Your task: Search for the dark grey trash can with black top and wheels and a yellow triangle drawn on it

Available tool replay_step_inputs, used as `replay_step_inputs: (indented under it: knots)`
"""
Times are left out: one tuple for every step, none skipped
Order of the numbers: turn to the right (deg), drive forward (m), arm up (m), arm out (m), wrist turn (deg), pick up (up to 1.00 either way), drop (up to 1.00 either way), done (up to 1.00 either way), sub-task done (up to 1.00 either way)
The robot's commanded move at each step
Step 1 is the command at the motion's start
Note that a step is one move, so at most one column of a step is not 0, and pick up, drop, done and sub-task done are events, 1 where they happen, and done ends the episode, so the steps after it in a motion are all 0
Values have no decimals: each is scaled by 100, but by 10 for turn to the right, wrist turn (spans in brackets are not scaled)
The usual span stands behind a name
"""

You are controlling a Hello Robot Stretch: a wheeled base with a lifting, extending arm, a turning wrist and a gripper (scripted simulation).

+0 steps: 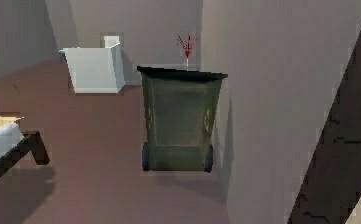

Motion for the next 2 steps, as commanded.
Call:
replay_step_inputs:
  knots:
    - [0, 25, 0, 0, 0, 0, 0, 0, 0]
    - [30, 0, 0, 0, 0, 0, 0, 0, 0]
